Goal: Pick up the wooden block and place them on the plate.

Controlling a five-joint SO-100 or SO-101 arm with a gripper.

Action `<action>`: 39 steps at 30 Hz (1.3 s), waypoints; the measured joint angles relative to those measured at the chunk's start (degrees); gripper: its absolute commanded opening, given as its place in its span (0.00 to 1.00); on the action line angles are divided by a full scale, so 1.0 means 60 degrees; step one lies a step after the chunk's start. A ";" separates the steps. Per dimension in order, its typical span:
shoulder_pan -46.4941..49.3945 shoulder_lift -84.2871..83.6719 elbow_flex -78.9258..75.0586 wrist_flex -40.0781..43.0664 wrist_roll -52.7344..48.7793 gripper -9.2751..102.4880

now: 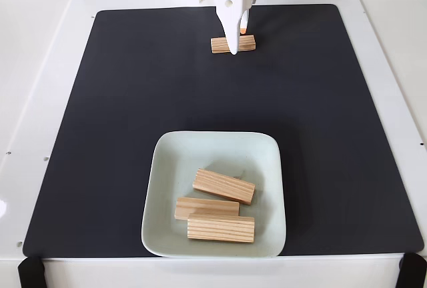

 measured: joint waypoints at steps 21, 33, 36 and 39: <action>0.0000 -0.0088 0.0674 -0.0161 -0.0952 0.35; 0.0000 -0.0073 0.0967 -0.0146 -0.0952 0.21; -0.0015 0.0015 0.1113 -0.0044 -0.0952 0.09; -0.0015 -0.0044 0.1069 0.0000 -0.0967 0.09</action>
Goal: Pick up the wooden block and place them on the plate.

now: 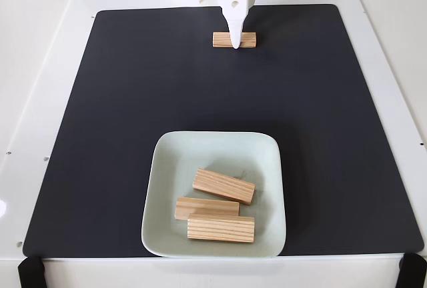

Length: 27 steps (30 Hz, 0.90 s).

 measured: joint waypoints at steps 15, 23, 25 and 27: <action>-0.0249 0.0000 -0.0864 0.0146 0.2666 0.08; -0.2021 0.0000 -0.3984 0.0688 0.8921 0.08; -0.2271 -0.0103 -0.4834 0.0688 1.1060 0.08; -0.2388 -0.0161 -0.5728 0.0688 1.3242 0.08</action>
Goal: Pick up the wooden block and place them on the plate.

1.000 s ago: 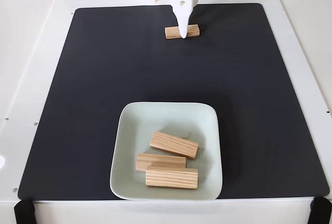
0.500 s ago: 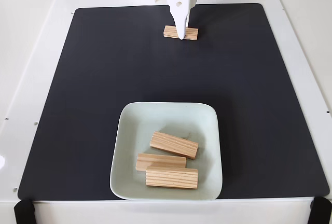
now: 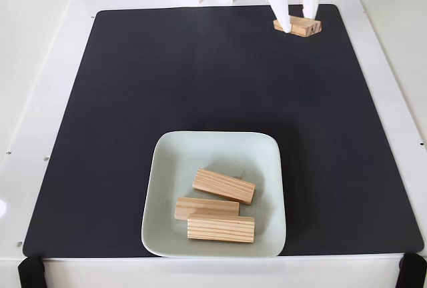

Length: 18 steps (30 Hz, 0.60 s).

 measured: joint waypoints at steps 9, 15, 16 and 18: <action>0.0718 -0.2285 -0.4526 -0.0747 0.7544 0.08; 0.2153 -0.4028 -0.6753 -0.0806 1.0928 0.08; 0.2388 -0.4351 -0.7061 -0.0806 1.1294 0.08; 0.2900 -0.5010 -0.7646 -0.0806 1.1865 0.08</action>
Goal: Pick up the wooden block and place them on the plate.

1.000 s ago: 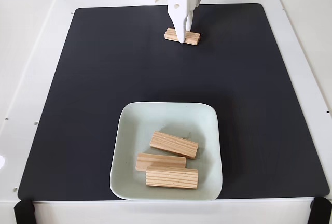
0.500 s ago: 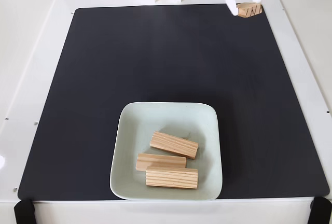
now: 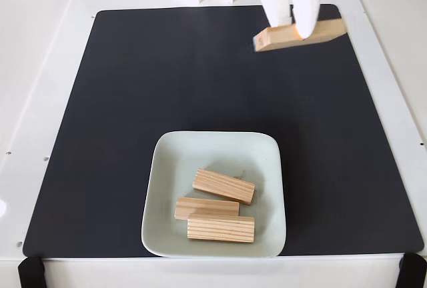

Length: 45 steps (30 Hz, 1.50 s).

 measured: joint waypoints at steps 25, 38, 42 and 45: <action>0.1318 -0.6079 -0.4263 0.0000 0.1772 0.08; 0.1392 -0.6226 -0.4263 0.0000 0.2256 0.08; 0.1392 -0.6226 -0.4263 0.0000 0.2256 0.13; 0.1392 -0.6226 -0.4263 0.0000 0.2256 0.28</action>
